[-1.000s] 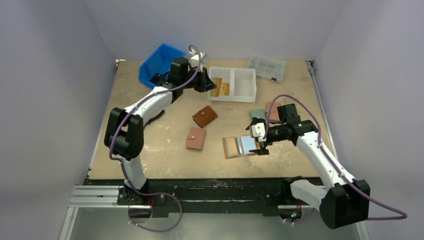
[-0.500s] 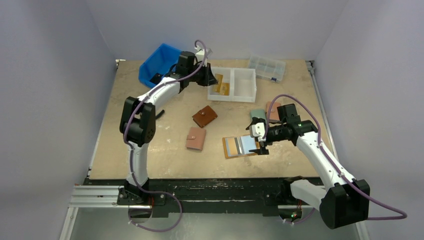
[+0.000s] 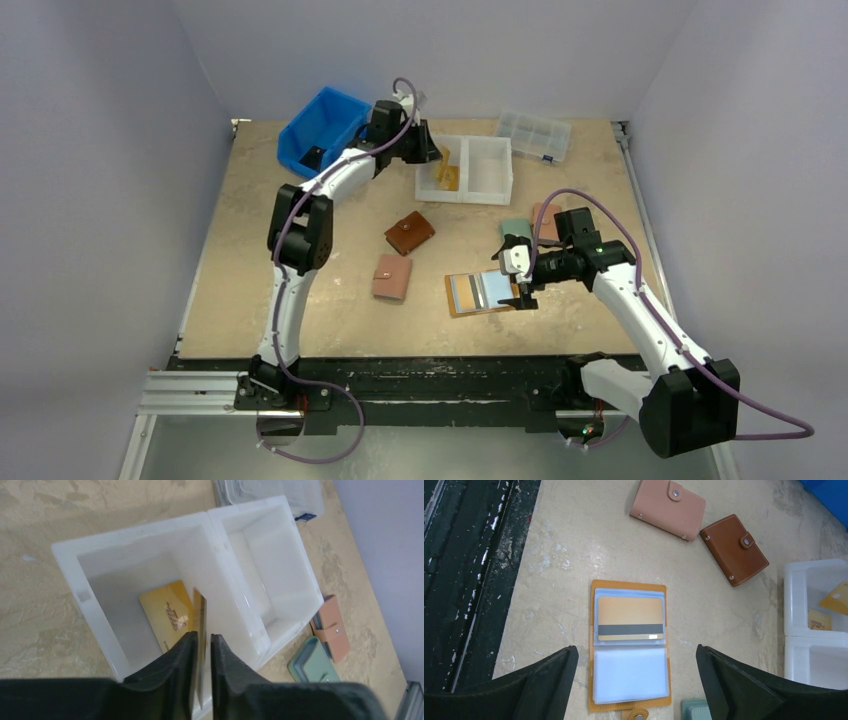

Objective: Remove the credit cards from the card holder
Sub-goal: Place the credit card in the storage box, then remove the credit card from the card holder.

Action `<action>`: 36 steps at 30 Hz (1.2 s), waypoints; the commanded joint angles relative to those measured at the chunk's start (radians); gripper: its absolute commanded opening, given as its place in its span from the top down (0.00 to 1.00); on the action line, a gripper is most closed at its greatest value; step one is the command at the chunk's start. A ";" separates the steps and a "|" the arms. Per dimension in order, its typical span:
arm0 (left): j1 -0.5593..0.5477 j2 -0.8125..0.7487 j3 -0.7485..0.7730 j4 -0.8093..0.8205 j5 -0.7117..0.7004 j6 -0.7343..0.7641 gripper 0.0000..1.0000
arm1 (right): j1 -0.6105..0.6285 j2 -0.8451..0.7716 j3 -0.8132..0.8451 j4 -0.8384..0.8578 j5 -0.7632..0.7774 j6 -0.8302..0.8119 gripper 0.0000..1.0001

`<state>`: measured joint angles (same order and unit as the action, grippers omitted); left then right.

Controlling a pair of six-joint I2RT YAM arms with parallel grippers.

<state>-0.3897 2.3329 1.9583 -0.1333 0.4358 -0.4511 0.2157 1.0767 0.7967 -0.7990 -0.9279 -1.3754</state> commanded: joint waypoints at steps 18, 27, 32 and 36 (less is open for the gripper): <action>-0.052 -0.520 -0.327 0.246 -0.492 0.155 0.27 | -0.003 0.001 -0.001 0.001 -0.009 0.002 0.01; 0.011 -1.025 -0.974 0.484 -0.347 -0.109 0.01 | -0.003 0.004 -0.007 -0.006 -0.037 -0.002 0.01; 0.012 -1.168 -1.126 0.334 -0.190 -0.200 0.01 | -0.003 0.016 -0.014 -0.005 -0.035 -0.011 0.01; 0.007 -1.234 -1.276 0.375 -0.040 -0.312 0.07 | -0.003 0.028 -0.011 -0.003 -0.031 -0.006 0.01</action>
<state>-0.3763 1.1568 0.7891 0.2295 0.2035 -0.6247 0.2153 1.0943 0.7902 -0.7994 -0.9356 -1.3769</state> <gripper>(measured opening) 0.967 0.987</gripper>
